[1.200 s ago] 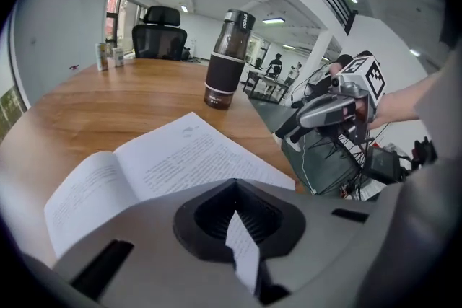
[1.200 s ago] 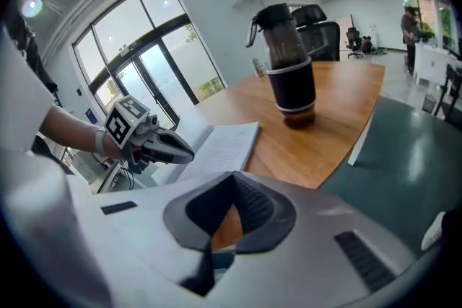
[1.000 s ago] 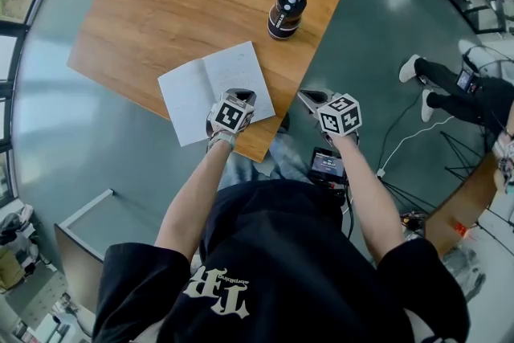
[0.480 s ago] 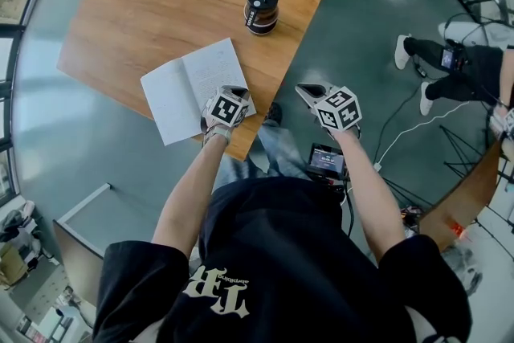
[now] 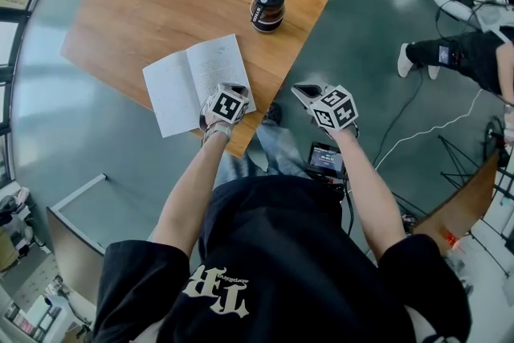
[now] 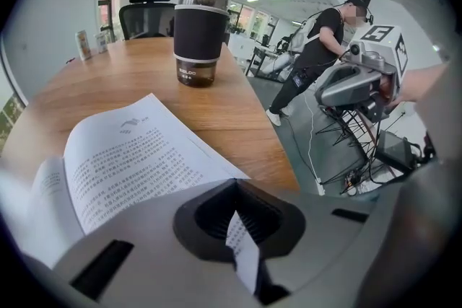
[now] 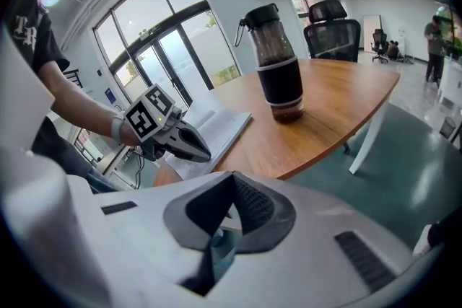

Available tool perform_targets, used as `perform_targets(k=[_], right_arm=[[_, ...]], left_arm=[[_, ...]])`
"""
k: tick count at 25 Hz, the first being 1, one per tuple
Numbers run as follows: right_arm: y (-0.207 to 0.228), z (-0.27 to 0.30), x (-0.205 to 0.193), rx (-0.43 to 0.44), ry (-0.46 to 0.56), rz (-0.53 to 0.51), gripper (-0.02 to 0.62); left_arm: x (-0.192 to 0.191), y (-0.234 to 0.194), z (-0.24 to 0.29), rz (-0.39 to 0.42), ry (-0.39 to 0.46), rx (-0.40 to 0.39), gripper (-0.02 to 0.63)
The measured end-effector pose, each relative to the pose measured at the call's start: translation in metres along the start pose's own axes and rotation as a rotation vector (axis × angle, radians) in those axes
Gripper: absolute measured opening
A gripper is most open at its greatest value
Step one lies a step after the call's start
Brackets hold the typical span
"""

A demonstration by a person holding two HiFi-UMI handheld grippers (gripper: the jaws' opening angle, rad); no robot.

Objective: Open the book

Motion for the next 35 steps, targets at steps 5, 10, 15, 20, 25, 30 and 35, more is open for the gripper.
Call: perform_targets(k=[5, 10, 15, 20, 25, 30, 35], right_arm=[[-0.008, 0.005, 0.0, 0.029, -0.017, -0.02, -0.011], [-0.016, 0.016, 0.007, 0.057, -0.032, -0.045, -0.011], [-0.029, 0.032, 0.018, 0.09, -0.053, -0.08, -0.011], [-0.049, 0.059, 0.031, 0.14, -0.079, -0.113, -0.011], [-0.067, 0.097, 0.04, 0.187, -0.133, -0.136, -0.011], [-0.072, 0.136, 0.05, 0.197, -0.182, -0.13, -0.011], [-0.07, 0.167, 0.057, 0.184, -0.215, -0.067, -0.011]], left_arm=[[-0.011, -0.012, -0.011, -0.044, -0.022, 0.045, 0.006], [-0.024, -0.03, -0.027, -0.067, -0.025, 0.089, 0.006], [-0.042, -0.056, -0.045, -0.137, -0.003, 0.132, 0.006], [-0.062, -0.082, -0.07, -0.186, 0.018, 0.158, 0.006], [-0.078, -0.096, -0.087, -0.225, 0.03, 0.164, 0.006], [-0.088, -0.109, -0.096, -0.253, 0.06, 0.16, 0.006], [-0.098, -0.118, -0.105, -0.271, 0.064, 0.143, 0.006]])
Point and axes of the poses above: the fingertips, and each gripper's own axes: z forward along the fingers, y to its right, x out of its top, the point moved 5 cm from there along -z, backward along the fingers, and after that the axes turned 15 degrees about -z, right-handed, at the moved point
